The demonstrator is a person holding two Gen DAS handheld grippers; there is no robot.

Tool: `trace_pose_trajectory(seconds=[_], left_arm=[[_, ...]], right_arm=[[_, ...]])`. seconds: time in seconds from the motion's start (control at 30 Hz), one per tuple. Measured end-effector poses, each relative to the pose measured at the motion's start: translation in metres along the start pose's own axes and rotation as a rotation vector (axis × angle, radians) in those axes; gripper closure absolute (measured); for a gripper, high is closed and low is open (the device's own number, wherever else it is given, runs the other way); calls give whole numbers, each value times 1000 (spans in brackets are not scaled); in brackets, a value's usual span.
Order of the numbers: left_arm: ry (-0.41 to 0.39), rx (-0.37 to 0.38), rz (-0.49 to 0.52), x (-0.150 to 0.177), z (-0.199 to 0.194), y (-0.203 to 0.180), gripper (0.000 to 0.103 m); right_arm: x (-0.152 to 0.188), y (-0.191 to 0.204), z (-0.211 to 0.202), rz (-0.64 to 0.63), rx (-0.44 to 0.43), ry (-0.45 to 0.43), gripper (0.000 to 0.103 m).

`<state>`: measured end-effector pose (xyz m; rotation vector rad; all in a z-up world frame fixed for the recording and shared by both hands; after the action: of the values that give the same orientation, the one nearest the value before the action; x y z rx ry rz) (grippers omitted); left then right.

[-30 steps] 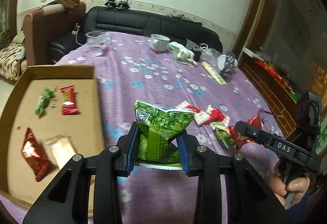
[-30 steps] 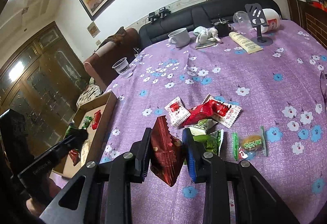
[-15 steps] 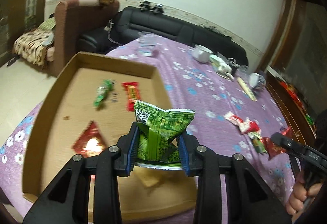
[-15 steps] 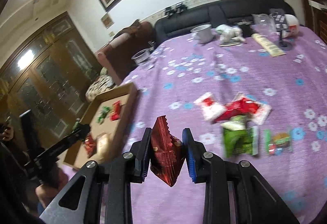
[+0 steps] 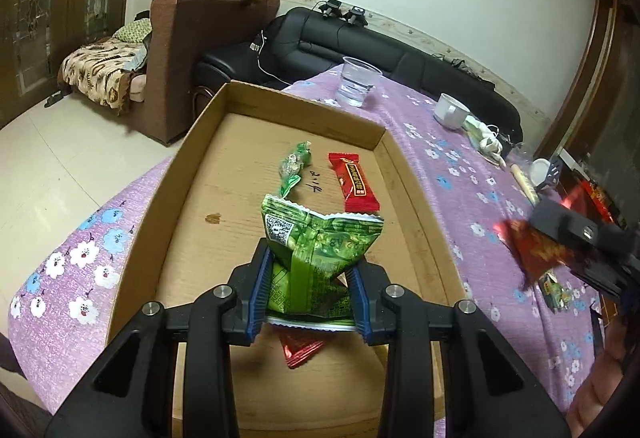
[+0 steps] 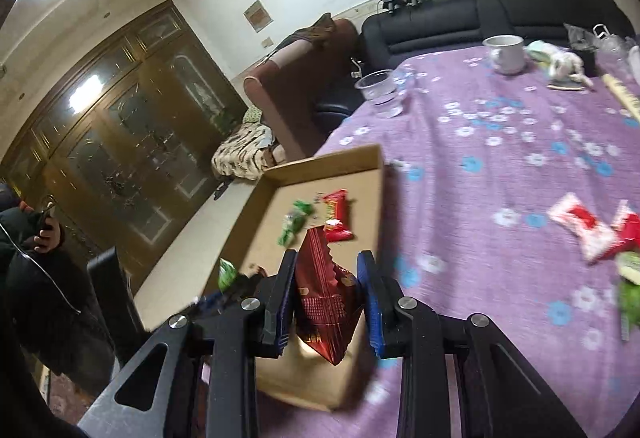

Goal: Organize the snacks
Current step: 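Carry both packs over the cardboard box and lower them inside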

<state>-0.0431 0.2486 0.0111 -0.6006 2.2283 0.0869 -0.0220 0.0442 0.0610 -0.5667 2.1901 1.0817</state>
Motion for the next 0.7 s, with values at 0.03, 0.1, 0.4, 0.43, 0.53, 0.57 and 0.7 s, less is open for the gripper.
trace_pose_trajectory(seconds=[0.03, 0.1, 0.4, 0.43, 0.53, 0.57, 0.7], left_arm=[[-5, -7, 5, 0, 0, 0, 70], [-18, -20, 20, 0, 1, -1, 70], [-14, 5, 7, -4, 8, 3, 70], [-14, 7, 6, -4, 8, 3, 70], [-9, 5, -4, -5, 9, 3, 70], [-8, 3, -5, -5, 9, 3, 70], [-18, 17, -14, -5, 7, 4, 70]], right_arm=[[0, 1, 7, 4, -1, 4, 73], [2, -4, 21, 22, -1, 17, 73], [14, -18, 64, 66, -35, 96, 73], [15, -19, 66, 65, -37, 102, 73], [20, -21, 72, 77, -63, 121, 73], [21, -22, 74, 83, -78, 125, 73], [22, -20, 75, 81, -126, 122, 73]])
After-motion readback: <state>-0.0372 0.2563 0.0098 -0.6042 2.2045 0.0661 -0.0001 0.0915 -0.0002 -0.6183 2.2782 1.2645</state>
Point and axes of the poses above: each gripper's, at about its wrist camera, not at the fingertips, and z roughly the way its jaws point, y to its left, x to its underside, the point moved 4 cm from there along z, roughly the way its jaws point, and after that the axes turned 11 degrees about -x, right-handed, at the moved point
